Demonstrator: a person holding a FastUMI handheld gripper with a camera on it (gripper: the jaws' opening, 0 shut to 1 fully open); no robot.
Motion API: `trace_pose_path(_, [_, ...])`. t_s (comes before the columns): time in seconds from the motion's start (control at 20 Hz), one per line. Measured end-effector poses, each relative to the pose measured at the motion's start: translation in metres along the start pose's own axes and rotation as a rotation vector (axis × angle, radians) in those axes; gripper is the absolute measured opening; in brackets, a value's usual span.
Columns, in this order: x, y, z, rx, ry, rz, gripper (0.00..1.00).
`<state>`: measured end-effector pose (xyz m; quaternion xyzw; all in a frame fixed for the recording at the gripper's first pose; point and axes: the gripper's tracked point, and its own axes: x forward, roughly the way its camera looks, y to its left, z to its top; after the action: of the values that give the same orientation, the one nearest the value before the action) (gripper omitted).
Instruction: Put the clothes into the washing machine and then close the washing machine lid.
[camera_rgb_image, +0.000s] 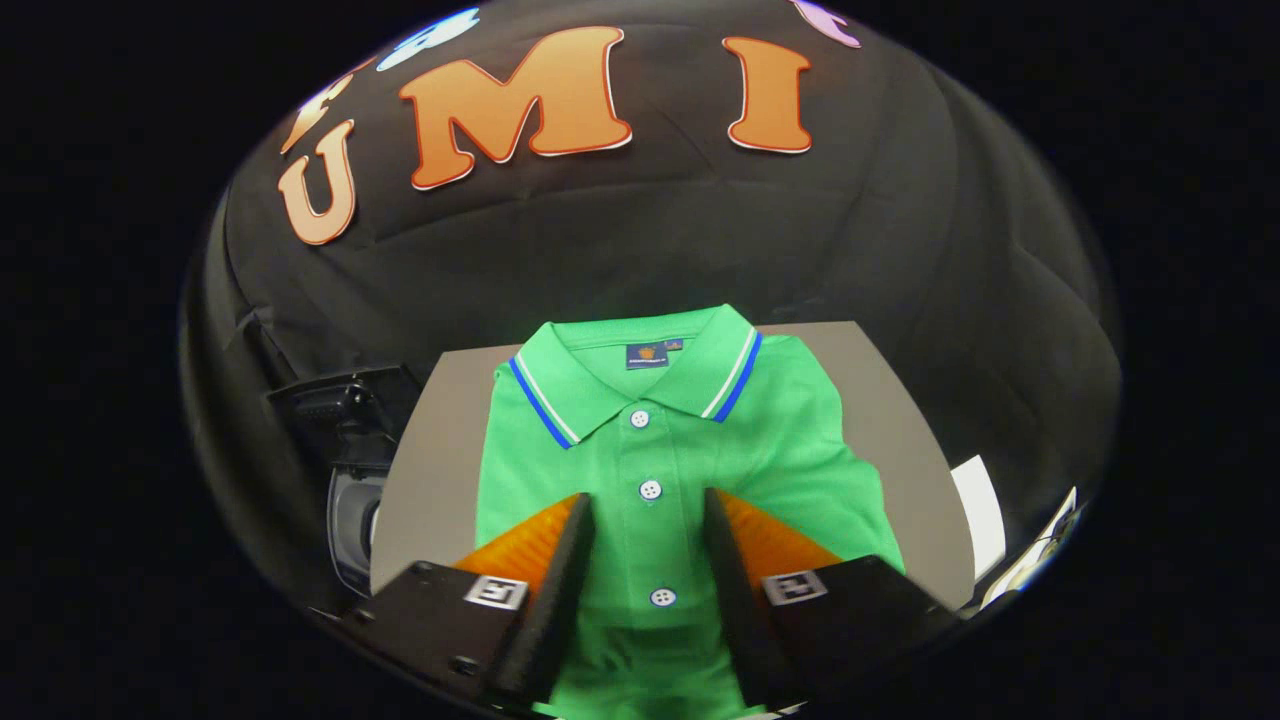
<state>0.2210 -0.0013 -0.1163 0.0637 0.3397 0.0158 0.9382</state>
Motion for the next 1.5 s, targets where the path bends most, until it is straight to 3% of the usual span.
trace_pose_path(0.05, [0.000,-0.001,0.001,-0.011,-0.001,0.007,0.61])
trace_pose_path(0.15, [-0.002,-0.002,-0.001,-0.034,0.007,-0.005,0.48])
trace_pose_path(0.25, [-0.001,0.009,0.000,-0.047,0.015,0.003,0.48])
trace_pose_path(0.35, [-0.002,0.005,-0.001,-0.051,-0.003,-0.001,0.26])
trace_pose_path(0.5, [-0.001,0.007,0.000,-0.048,-0.005,0.003,0.26])
trace_pose_path(0.6, [0.001,0.007,0.003,-0.050,-0.022,-0.007,0.16])
trace_pose_path(0.85, [-0.007,0.009,0.002,-0.065,-0.055,0.013,0.16])
trace_pose_path(1.15, [-0.031,0.010,0.020,-0.023,-0.195,0.061,0.16])
trace_pose_path(1.5, [-0.093,0.040,0.038,-0.027,-0.330,0.102,0.15])
